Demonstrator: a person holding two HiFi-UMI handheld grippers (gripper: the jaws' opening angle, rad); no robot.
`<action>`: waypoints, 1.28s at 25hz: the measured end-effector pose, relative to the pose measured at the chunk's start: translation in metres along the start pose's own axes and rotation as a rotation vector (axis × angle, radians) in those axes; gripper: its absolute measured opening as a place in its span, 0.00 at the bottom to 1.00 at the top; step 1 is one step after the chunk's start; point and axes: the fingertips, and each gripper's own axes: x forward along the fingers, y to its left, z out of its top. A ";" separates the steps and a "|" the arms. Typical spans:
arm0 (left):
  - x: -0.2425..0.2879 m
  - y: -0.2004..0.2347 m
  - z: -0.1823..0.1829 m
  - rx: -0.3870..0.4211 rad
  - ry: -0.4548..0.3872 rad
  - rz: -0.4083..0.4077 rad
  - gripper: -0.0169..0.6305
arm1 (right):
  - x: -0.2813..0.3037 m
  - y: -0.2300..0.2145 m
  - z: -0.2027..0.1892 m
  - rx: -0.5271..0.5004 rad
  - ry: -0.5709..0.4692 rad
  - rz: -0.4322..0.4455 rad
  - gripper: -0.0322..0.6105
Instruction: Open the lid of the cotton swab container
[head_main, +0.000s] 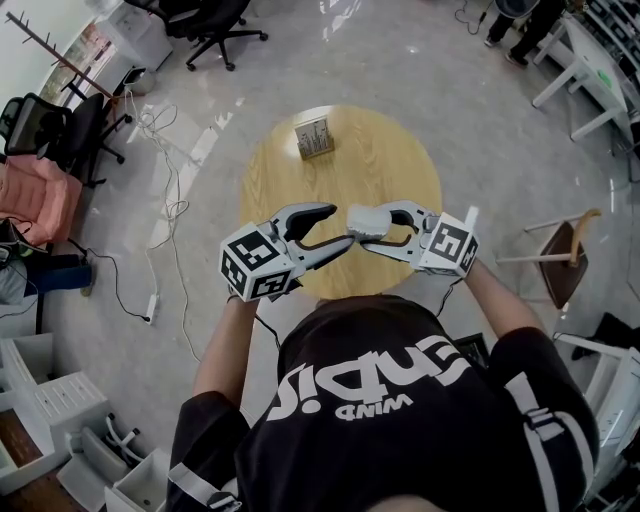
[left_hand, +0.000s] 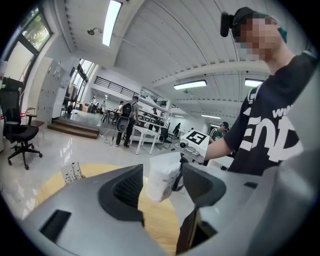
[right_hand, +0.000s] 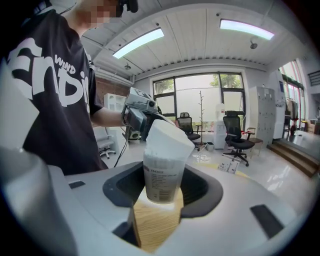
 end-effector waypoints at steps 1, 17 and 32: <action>-0.003 0.003 0.000 -0.008 -0.006 0.010 0.42 | -0.007 -0.005 -0.001 0.026 -0.010 -0.025 0.35; -0.045 0.042 0.015 -0.119 -0.210 0.233 0.12 | -0.066 -0.042 0.028 0.239 -0.173 -0.385 0.35; -0.083 0.057 0.001 -0.070 -0.339 0.580 0.04 | -0.081 -0.054 0.018 0.286 -0.241 -0.676 0.35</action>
